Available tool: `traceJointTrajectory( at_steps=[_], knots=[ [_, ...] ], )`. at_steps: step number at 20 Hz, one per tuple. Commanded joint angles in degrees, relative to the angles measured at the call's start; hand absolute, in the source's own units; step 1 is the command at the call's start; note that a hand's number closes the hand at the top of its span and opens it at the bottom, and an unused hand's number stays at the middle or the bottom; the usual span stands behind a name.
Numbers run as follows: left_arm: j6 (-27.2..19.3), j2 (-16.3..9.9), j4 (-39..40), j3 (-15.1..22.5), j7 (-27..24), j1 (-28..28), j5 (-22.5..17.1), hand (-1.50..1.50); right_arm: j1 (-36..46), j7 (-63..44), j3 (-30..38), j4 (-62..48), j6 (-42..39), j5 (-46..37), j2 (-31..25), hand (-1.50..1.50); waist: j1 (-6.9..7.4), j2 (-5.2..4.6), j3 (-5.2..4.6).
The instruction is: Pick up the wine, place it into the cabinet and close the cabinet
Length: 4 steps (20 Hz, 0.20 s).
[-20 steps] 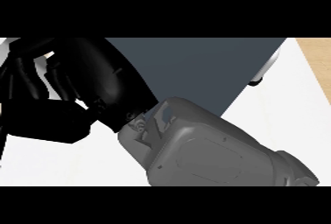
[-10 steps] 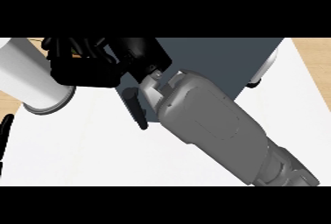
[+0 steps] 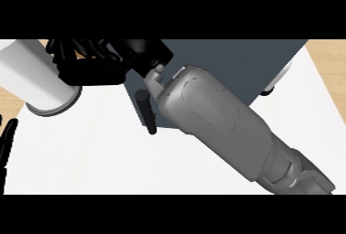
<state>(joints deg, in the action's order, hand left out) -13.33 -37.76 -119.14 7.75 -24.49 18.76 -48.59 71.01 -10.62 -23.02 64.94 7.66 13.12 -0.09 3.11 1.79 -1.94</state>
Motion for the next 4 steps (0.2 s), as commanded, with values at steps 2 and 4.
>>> traceJointTrajectory(
  at_steps=[2, 4],
  knots=[
    [-0.1, 0.9, 0.0, 1.1, 0.2, -0.5, 0.5, -1.5, -1.9, 2.1, 3.8, -8.9, 1.7, -2.5, -5.8, 1.5, -1.92, -2.82, 1.83],
    [0.0, -0.2, -0.5, -0.9, 0.7, -0.2, -0.1, -1.5, -1.8, 2.0, 3.8, -9.0, 1.7, -2.5, -6.3, 1.5, -1.94, -2.45, 1.88]
  ],
)
